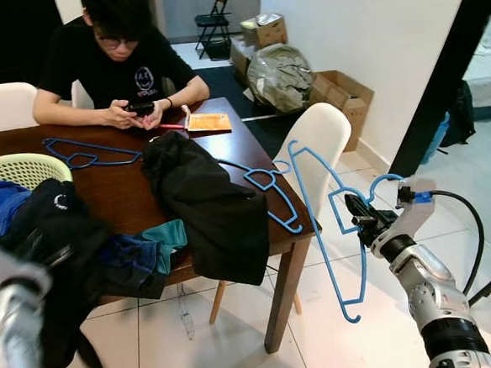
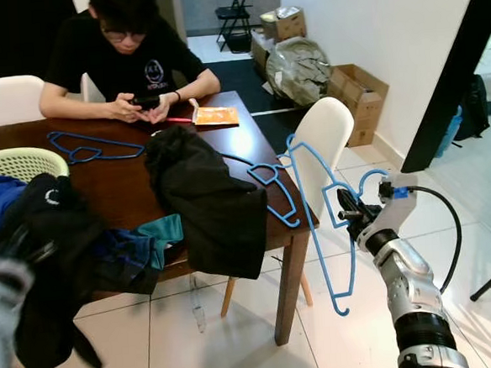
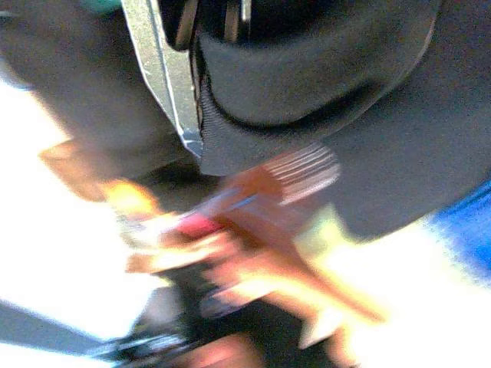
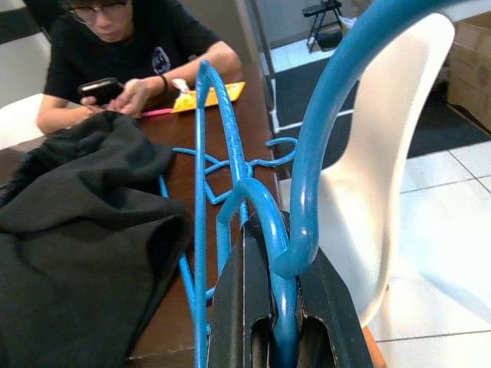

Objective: Hang hanger

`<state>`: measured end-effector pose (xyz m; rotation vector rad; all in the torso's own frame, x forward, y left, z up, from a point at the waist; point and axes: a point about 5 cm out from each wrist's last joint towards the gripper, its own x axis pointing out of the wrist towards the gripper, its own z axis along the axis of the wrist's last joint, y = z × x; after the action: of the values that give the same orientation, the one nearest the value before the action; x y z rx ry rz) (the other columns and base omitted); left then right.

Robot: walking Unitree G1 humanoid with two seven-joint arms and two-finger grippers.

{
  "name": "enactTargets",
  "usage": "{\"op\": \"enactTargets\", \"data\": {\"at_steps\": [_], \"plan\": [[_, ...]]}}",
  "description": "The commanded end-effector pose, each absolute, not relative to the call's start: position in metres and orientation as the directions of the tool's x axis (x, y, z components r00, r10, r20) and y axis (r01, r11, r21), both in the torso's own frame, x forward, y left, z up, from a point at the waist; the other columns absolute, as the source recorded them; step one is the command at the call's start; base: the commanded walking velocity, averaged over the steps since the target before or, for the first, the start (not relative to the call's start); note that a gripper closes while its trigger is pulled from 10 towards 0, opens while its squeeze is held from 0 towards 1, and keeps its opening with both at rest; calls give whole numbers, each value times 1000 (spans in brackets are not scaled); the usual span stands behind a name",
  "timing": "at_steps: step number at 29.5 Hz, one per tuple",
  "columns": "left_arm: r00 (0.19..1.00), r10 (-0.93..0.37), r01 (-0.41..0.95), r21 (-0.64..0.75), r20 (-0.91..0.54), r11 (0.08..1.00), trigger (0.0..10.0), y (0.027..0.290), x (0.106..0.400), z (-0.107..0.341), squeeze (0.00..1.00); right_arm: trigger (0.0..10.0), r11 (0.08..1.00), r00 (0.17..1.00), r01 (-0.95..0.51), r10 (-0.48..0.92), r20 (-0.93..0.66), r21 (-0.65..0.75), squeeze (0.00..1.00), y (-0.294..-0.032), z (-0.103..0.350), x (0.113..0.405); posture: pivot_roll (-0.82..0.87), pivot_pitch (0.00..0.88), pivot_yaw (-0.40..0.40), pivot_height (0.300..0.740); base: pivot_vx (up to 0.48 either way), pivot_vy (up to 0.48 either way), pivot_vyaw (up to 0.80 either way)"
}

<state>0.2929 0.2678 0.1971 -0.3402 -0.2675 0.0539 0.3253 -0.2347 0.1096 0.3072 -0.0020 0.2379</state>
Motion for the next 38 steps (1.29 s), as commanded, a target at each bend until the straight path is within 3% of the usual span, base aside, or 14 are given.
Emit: {"op": "enactTargets", "data": {"at_steps": [1,3,4,5,7,13,17,21,22,25,26,32,38], "plan": [[910,-14,144,-284,414,948,0,248,294,242,0,10000,925,975,-219,223,22,311,0,-238,106,324,20,0,-48,740,480,0,0],[910,-14,144,-284,414,948,0,248,294,242,0,10000,925,975,-219,223,22,311,0,-238,106,324,20,0,-48,740,480,0,0],[864,-72,221,-247,498,943,0,235,293,269,0,10000,923,974,-220,224,23,316,0,-237,106,325,20,0,-48,740,480,0,0],[864,-72,221,-247,498,943,0,235,293,269,0,10000,923,974,-220,224,23,316,0,-237,106,325,20,0,-48,740,480,0,0],[756,-147,325,-171,638,930,0,221,287,320,0,10000,919,974,-220,224,28,327,0,-235,106,325,16,0,-38,740,480,0,0],[652,-200,389,-97,731,916,0,213,278,364,0,10000,915,976,-213,212,42,344,0,-234,106,324,9,0,-21,740,480,0,0],[647,-201,392,-95,736,915,0,214,278,367,0,10000,914,977,-210,207,46,348,0,-235,106,323,7,0,-15,740,480,0,0],[695,-180,388,-152,697,909,0,212,282,351,0,10000,912,977,-212,207,51,351,0,-234,106,323,15,0,-12,740,457,0,0],[723,-193,398,-172,663,901,3765,207,282,341,0,10000,912,977,-214,209,51,351,0,-234,106,324,21,0,-13,740,0,0,0],[740,-204,405,-182,641,896,3765,203,282,335,0,10000,911,976,-215,211,51,352,0,-234,106,324,21,0,-13,740,0,0,0],[759,-237,424,-184,607,887,10000,195,281,326,0,10000,911,976,-216,212,50,352,0,-234,106,324,27,0,-15,740,0,0,0],[792,-426,544,-189,437,818,10000,164,274,289,0,10000,910,976,-216,215,44,353,0,-234,105,326,37,0,-17,740,0,0,0],[812,-462,549,-200,356,811,10000,158,273,274,0,10000,911,976,-214,213,42,352,0,-235,105,326,39,0,-15,740,0,0,0]]}}
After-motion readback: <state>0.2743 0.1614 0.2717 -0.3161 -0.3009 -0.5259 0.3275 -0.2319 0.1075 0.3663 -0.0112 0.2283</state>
